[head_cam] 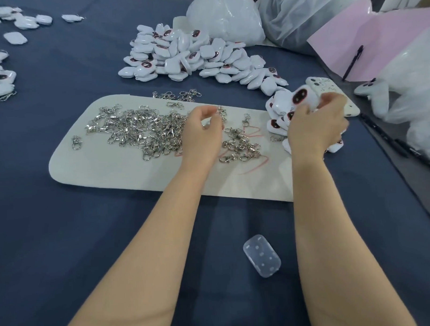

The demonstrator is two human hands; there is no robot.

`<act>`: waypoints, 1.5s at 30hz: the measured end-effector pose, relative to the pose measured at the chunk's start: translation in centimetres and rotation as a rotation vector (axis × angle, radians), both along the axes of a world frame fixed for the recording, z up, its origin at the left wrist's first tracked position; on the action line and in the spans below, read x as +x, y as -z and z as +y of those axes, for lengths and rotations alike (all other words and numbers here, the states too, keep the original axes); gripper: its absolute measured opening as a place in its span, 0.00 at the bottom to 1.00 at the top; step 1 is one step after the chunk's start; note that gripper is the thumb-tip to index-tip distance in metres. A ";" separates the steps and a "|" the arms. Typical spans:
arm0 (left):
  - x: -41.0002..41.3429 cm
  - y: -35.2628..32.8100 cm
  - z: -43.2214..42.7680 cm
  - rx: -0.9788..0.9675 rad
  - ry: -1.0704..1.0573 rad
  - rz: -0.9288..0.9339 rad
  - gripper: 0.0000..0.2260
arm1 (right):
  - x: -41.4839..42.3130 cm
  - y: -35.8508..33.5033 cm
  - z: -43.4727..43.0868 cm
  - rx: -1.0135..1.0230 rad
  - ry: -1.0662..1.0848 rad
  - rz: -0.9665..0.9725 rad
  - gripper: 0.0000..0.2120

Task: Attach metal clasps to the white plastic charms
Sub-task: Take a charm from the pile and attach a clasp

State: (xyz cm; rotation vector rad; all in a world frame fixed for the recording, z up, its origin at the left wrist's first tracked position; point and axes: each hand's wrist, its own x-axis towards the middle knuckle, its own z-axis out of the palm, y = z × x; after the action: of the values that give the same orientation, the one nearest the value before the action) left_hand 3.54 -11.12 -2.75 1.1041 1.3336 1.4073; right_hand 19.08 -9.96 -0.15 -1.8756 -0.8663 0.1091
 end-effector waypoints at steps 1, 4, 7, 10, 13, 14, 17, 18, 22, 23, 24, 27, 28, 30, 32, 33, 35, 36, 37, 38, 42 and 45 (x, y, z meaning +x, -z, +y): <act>0.2 -0.1 0.0 -0.001 -0.006 -0.002 0.07 | -0.1 -0.1 0.0 -0.028 0.051 -0.060 0.19; 0.9 -0.8 0.7 0.005 -0.026 0.011 0.07 | -2.5 -0.2 0.2 0.119 -0.008 -0.208 0.25; 1.3 -2.3 2.7 0.052 -0.066 0.072 0.10 | -5.9 -0.4 2.2 0.187 -0.294 -0.169 0.21; 0.9 -3.8 6.5 0.090 -0.110 0.204 0.11 | -8.3 -0.7 7.3 -0.070 -0.518 -0.144 0.20; -0.2 -4.5 12.6 0.026 -0.169 0.462 0.15 | -9.9 -0.4 13.6 -0.251 -0.588 -0.303 0.19; -0.8 -4.6 14.9 -0.015 -0.185 0.581 0.17 | -10.2 -0.1 15.6 -0.277 -0.574 -0.365 0.19; -2.5 -5.1 22.1 -0.127 -0.228 0.863 0.17 | -10.7 0.0 21.4 -0.249 -0.510 -0.405 0.19; -3.0 -5.2 24.1 -0.161 -0.243 0.909 0.18 | -10.8 -0.1 22.9 -0.226 -0.493 -0.397 0.18; -4.7 -4.4 30.1 -0.300 -0.239 1.026 0.22 | -11.3 -0.5 28.5 -0.173 -0.480 -0.392 0.18; -5.1 -3.8 31.3 -0.335 -0.231 1.057 0.24 | -11.5 -0.3 29.6 -0.194 -0.487 -0.396 0.18; -5.4 -3.2 32.0 -0.375 -0.218 1.096 0.24 | -11.7 -0.1 30.4 -0.242 -0.500 -0.418 0.18; -5.9 -1.7 32.4 -0.448 -0.127 1.205 0.23 | -12.6 0.7 31.1 -0.415 -0.568 -0.508 0.20; -5.8 -1.6 32.1 -0.437 -0.096 1.219 0.23 | -12.8 0.8 30.9 -0.446 -0.595 -0.505 0.20; -5.9 -1.7 30.3 -0.416 -0.070 1.222 0.22 | -12.9 0.7 29.5 -0.489 -0.645 -0.480 0.19; -5.7 -1.8 28.9 -0.416 -0.046 1.205 0.23 | -12.5 0.8 28.4 -0.513 -0.689 -0.437 0.18; -5.6 -1.7 28.0 -0.421 -0.026 1.208 0.23 | -12.2 1.0 27.6 -0.524 -0.710 -0.419 0.18; -5.4 -1.5 25.7 -0.414 -0.005 1.202 0.23 | -11.7 1.2 25.3 -0.541 -0.750 -0.398 0.17; -5.3 -1.5 24.5 -0.403 0.008 1.194 0.23 | -11.3 1.1 24.0 -0.543 -0.766 -0.385 0.17; -5.3 -1.6 23.3 -0.400 0.032 1.186 0.23 | -10.9 1.1 22.6 -0.547 -0.774 -0.371 0.18; -5.2 -1.6 22.2 -0.399 0.073 1.195 0.24 | -10.4 1.1 21.2 -0.552 -0.779 -0.361 0.18; -5.2 -2.0 17.8 -0.269 0.275 1.153 0.21 | -8.2 1.0 15.6 -0.513 -0.772 -0.295 0.19; -5.4 -3.0 14.0 -0.141 0.165 0.967 0.17 | -7.1 0.8 11.8 -0.392 -0.720 -0.280 0.19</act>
State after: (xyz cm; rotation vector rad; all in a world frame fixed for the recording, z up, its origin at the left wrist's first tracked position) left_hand -1.90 2.85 0.26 1.8514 1.8861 0.6136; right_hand 12.03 1.81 -0.91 -1.8638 -1.7939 0.4946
